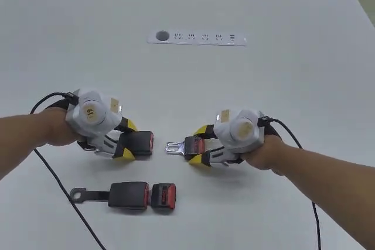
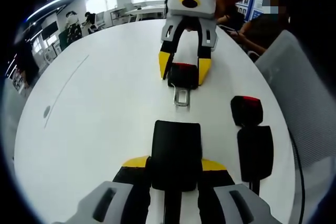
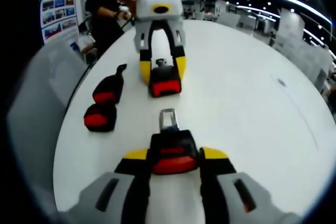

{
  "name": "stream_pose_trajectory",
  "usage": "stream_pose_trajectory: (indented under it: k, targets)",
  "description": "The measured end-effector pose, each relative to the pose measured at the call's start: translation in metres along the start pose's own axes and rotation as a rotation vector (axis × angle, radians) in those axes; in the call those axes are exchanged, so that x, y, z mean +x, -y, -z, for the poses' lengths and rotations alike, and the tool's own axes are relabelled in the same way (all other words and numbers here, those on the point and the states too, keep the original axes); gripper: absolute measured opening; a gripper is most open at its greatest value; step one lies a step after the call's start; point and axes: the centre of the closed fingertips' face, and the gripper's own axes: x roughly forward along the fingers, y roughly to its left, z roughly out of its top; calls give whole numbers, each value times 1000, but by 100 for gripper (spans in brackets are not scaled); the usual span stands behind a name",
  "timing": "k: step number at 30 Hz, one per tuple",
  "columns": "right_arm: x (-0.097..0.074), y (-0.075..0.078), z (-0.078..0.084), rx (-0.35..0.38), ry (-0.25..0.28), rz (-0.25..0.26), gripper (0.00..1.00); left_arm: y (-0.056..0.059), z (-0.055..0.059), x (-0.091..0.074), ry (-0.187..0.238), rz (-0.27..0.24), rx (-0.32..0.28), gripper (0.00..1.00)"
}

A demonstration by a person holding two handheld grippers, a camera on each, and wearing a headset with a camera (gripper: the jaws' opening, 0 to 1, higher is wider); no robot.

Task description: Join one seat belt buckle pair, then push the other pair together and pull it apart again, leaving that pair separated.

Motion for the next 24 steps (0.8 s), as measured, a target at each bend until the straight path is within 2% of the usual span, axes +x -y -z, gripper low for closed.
stream_pose_trajectory:
  k: [7, 10, 24]
  targets:
    - [-19, 1, 22, 18, -16, -1, 37, 0, 0, 0, -6, 1, -5, 35]
    - [-25, 6, 25, 17, -5, 16, 37, 0, 0, 0, -4, 4, -5, 35]
    - [-50, 5, 56, 60, -42, 26, 37, 1, 1, -1, -2, 6, -8, 35]
